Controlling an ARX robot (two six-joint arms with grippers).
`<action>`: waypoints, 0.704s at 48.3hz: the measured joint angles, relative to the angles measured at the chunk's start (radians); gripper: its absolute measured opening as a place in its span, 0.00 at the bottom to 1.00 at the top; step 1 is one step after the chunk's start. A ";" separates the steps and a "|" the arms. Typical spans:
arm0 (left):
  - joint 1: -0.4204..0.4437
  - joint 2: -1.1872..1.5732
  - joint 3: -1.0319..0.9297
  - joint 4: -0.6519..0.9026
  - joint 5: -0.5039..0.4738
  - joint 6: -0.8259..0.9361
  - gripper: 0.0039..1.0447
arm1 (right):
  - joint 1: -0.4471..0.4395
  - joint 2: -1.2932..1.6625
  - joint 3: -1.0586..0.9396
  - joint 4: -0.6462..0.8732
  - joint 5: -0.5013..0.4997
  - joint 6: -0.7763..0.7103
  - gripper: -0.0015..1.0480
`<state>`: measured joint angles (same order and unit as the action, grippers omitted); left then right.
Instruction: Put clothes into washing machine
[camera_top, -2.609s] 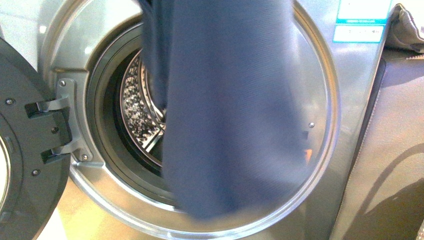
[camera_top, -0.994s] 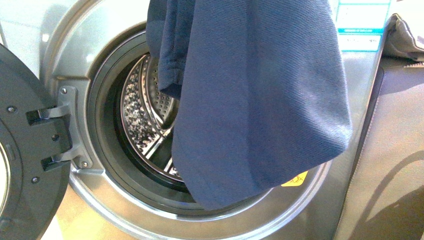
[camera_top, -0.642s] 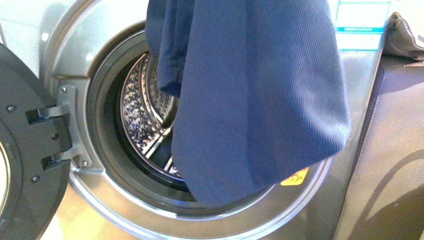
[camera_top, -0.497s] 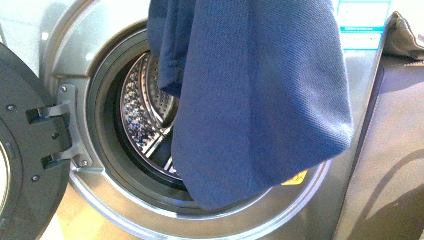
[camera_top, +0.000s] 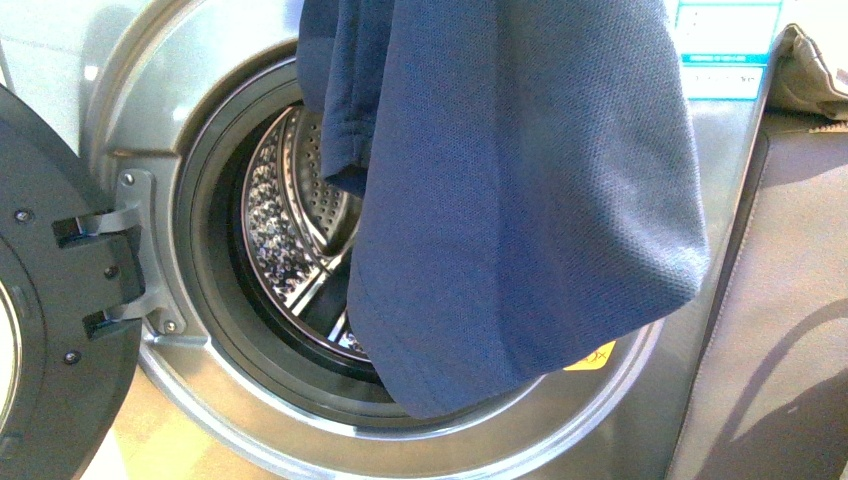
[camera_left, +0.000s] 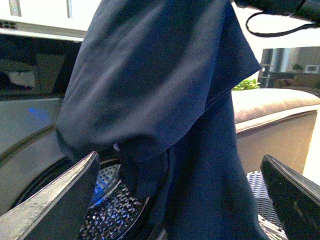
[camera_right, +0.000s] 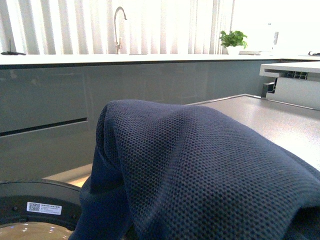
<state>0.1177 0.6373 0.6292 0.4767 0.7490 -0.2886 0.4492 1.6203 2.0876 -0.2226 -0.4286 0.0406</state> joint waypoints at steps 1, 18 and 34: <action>-0.008 0.015 0.020 0.000 0.013 0.000 0.94 | 0.000 0.000 0.000 0.000 0.000 0.000 0.09; -0.093 0.296 0.272 0.058 0.140 0.009 0.94 | 0.000 0.000 0.000 0.000 0.000 0.000 0.09; -0.163 0.560 0.430 0.027 0.074 0.134 0.94 | 0.000 0.000 0.000 0.000 0.000 0.000 0.09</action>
<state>-0.0452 1.1976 1.0592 0.5034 0.8230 -0.1543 0.4492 1.6203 2.0876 -0.2226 -0.4282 0.0406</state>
